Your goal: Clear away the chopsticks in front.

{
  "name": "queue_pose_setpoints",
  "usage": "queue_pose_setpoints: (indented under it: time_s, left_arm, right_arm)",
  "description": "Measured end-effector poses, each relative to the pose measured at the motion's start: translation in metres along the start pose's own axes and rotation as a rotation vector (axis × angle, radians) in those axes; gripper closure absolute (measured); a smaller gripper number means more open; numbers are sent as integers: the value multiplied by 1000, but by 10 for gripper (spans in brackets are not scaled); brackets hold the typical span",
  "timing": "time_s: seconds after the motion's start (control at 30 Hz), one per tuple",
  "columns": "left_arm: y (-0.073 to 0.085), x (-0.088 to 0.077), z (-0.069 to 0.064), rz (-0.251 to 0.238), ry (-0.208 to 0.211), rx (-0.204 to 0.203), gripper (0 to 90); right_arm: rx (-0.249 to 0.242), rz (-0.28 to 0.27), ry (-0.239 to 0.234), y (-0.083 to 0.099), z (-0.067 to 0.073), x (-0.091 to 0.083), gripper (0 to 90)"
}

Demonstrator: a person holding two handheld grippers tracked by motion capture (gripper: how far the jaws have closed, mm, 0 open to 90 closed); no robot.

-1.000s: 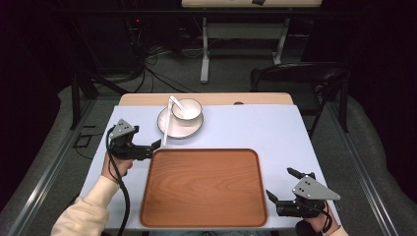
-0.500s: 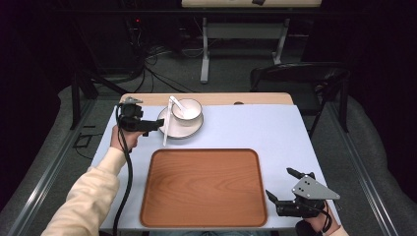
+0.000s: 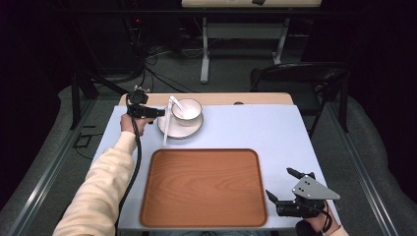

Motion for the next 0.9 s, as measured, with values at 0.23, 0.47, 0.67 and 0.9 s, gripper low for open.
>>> queue_pose_setpoints:
  time_s: [0.23,0.47,0.67,0.9]
  left_arm:
    - [-10,28,9,24,-24,-35,421]
    - [-16,47,14,44,-15,-70,544]
    - [-17,59,10,59,7,-92,633]
    - [-18,71,10,81,-36,-96,721]
  right_arm:
    - [-1,0,0,0,0,0,75]
    - [-1,0,-2,0,0,0,74]
    - [-3,1,-3,0,0,0,75]
    - [-1,-1,-4,0,0,0,75]
Point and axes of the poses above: each handheld gripper's, and its own axes: x roughly forward along the jaws, y roughly out of its underside, z roughly to its left, the point moved 2 cm from there along x, roughly forward along the jaws, and after that the axes turned 5 degrees about y, right-handed, at the moved point
